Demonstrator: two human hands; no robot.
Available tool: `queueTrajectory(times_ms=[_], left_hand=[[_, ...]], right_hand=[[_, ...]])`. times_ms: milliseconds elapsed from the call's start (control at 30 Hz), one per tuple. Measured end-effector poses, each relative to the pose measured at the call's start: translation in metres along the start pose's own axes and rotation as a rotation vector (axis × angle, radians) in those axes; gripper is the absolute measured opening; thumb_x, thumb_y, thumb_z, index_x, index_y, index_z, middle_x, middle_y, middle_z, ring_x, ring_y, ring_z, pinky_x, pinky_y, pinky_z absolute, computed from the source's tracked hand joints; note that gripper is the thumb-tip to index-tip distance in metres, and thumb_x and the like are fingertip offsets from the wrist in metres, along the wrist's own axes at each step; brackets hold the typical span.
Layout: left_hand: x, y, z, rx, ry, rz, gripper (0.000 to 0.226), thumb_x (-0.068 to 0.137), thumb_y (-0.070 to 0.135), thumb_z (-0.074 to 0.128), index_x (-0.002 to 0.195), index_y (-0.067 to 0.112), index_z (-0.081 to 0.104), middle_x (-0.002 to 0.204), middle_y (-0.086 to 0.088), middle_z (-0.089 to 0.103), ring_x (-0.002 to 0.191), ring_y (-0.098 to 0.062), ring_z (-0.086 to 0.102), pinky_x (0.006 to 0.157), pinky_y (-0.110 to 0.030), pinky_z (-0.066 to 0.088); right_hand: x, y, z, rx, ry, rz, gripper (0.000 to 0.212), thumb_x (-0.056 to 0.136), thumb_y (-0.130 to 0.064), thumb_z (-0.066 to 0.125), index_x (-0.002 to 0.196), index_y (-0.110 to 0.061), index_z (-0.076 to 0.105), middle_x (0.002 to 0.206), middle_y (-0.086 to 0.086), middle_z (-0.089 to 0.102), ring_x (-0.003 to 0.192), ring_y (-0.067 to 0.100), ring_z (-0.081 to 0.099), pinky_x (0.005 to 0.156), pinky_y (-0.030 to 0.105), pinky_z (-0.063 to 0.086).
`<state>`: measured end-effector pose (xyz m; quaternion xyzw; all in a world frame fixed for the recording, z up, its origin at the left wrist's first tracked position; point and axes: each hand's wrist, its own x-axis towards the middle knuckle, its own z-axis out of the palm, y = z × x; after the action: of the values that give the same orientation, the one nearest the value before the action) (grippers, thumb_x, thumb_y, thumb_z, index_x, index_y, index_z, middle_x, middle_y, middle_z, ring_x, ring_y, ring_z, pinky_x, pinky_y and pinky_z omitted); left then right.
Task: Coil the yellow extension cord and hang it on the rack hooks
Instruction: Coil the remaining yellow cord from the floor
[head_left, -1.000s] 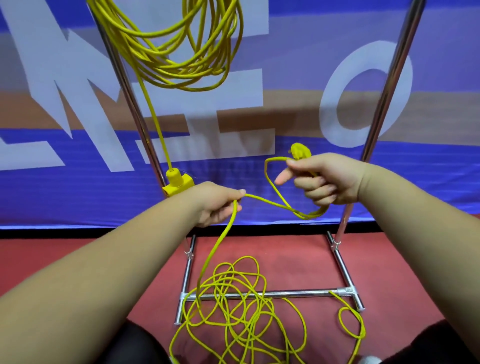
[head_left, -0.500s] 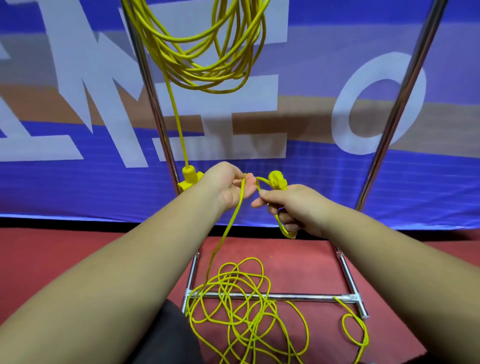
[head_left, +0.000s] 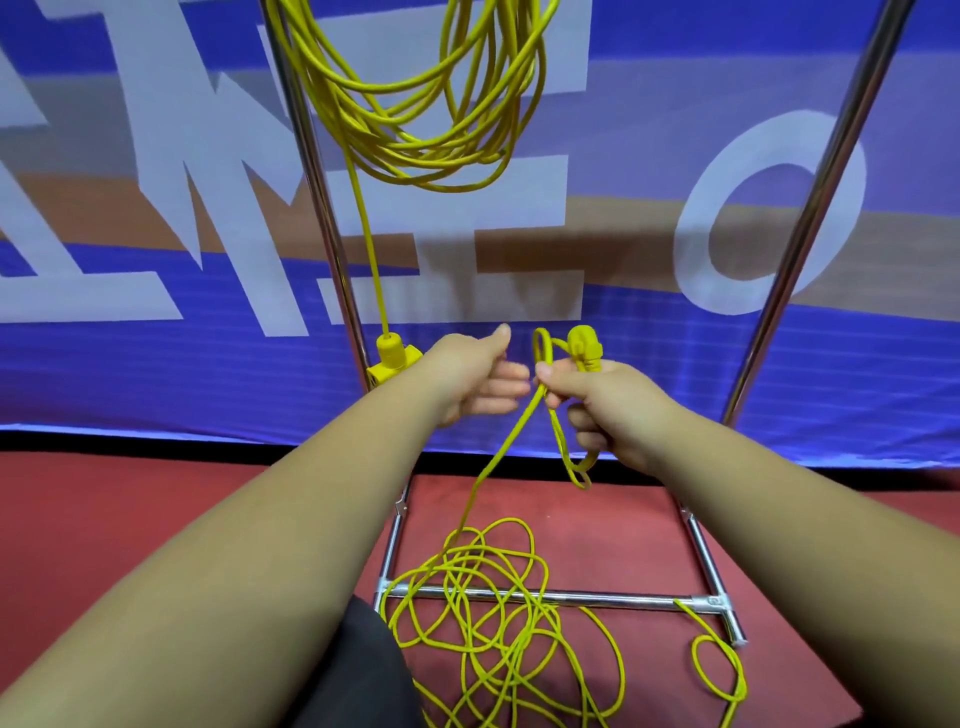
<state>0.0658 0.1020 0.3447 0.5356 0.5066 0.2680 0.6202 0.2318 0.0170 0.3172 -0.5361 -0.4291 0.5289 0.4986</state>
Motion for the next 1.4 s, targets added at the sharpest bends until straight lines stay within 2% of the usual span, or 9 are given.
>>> queueTrajectory(times_ms=[200,400,500,600,733,933,1100,1300,1400], left_hand=[[-0.001,-0.033,-0.028,0.426,-0.769,-0.278,0.076,0.106,0.066,0.014,0.135,0.011,0.058,0.140,-0.012,0.066,0.132,-0.022,0.059,0.108,-0.039,0.039],[0.007,-0.048,-0.034,0.769,-0.730,-0.020,0.025,0.111,0.011,0.044,0.127,0.009,0.062,0.121,-0.005,0.074,0.122,-0.021,0.064,0.103,-0.034,0.046],[0.007,-0.039,-0.035,0.698,-0.554,-0.001,0.017,0.109,0.007,0.047,0.118,0.004,0.061,0.103,-0.012,0.075,0.098,-0.029,0.072,0.080,-0.032,0.055],[0.005,-0.021,-0.031,0.612,-0.277,0.177,0.015,0.108,0.010,0.051,0.114,0.006,0.064,0.092,-0.008,0.075,0.068,-0.014,0.068,0.062,-0.027,0.053],[0.001,-0.013,-0.010,0.464,-0.089,0.297,0.014,0.104,0.019,0.060,0.112,0.015,0.071,0.083,0.000,0.074,0.062,-0.009,0.064,0.052,-0.021,0.044],[-0.008,-0.021,0.021,0.403,-0.177,0.304,0.015,0.102,0.022,0.065,0.111,0.017,0.076,0.082,-0.002,0.067,0.061,-0.012,0.065,0.049,-0.019,0.045],[-0.005,-0.024,0.025,0.380,-0.228,0.247,0.023,0.100,0.023,0.069,0.107,0.001,0.069,0.090,-0.012,0.076,0.076,-0.017,0.074,0.066,-0.028,0.054],[0.005,-0.060,0.016,0.703,-0.789,0.070,0.012,0.103,0.018,0.062,0.113,0.012,0.065,0.111,-0.010,0.076,0.084,-0.002,0.065,0.072,-0.026,0.044],[0.021,-0.085,0.014,0.895,-0.896,-0.032,0.024,0.103,0.005,0.059,0.126,0.005,0.064,0.126,-0.020,0.071,0.102,-0.013,0.062,0.092,-0.035,0.043]], right_hand=[[0.016,-0.012,-0.029,0.246,0.109,0.007,0.018,0.106,-0.031,0.063,0.104,-0.013,0.067,0.065,-0.004,0.045,0.042,0.006,0.018,0.037,0.019,0.014],[0.027,-0.016,-0.057,0.386,0.191,0.089,0.020,0.106,-0.034,0.062,0.099,-0.016,0.068,0.064,-0.007,0.039,0.041,0.005,0.019,0.031,0.020,0.015],[0.029,-0.010,-0.065,0.337,0.201,0.126,0.032,0.107,-0.040,0.059,0.106,-0.010,0.069,0.064,-0.006,0.041,0.042,0.005,0.021,0.033,0.020,0.016],[0.029,-0.003,-0.070,0.239,0.203,0.173,0.052,0.105,-0.052,0.057,0.110,-0.002,0.070,0.065,-0.005,0.044,0.043,0.006,0.023,0.035,0.021,0.017],[0.028,0.005,-0.061,0.134,0.136,0.268,0.060,0.106,-0.054,0.052,0.120,0.001,0.070,0.065,-0.004,0.046,0.042,0.006,0.025,0.036,0.021,0.018],[0.030,0.006,-0.038,0.115,0.082,0.345,0.055,0.101,-0.060,0.058,0.102,-0.007,0.069,0.064,-0.004,0.043,0.046,0.006,0.022,0.038,0.020,0.015],[0.035,0.004,-0.034,0.164,0.074,0.303,0.031,0.104,-0.041,0.062,0.086,-0.016,0.060,0.063,-0.005,0.042,0.043,0.006,0.024,0.037,0.020,0.015],[0.044,-0.008,-0.050,0.290,0.116,0.200,0.033,0.105,-0.034,0.060,0.080,-0.014,0.061,0.062,-0.003,0.041,0.045,0.008,0.031,0.035,0.020,0.022],[0.045,-0.013,-0.061,0.362,0.119,0.184,0.037,0.105,-0.035,0.061,0.075,-0.013,0.062,0.066,0.000,0.053,0.054,0.013,0.056,0.048,0.026,0.053]])
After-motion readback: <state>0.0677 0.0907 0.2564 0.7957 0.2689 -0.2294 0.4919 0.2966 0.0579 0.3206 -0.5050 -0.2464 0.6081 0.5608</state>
